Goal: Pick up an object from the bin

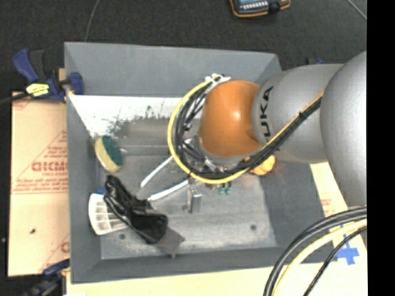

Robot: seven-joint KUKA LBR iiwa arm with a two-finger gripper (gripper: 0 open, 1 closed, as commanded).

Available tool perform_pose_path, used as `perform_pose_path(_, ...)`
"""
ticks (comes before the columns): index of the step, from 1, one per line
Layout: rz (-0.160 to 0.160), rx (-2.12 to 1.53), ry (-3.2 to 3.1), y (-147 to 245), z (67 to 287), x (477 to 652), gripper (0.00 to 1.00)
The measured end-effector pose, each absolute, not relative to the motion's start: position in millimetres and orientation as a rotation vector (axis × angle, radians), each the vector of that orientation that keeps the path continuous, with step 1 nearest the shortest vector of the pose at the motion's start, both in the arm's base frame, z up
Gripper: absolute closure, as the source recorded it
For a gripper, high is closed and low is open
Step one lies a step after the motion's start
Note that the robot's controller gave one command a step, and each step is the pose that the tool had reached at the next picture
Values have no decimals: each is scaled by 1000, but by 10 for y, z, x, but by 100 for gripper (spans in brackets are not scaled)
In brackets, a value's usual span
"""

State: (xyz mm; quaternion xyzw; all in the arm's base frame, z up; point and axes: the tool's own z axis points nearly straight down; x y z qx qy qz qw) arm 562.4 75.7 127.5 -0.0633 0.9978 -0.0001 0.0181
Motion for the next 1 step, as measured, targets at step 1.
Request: perform_pose_path(1,-3,-253,3090,798,1277,5901,0)
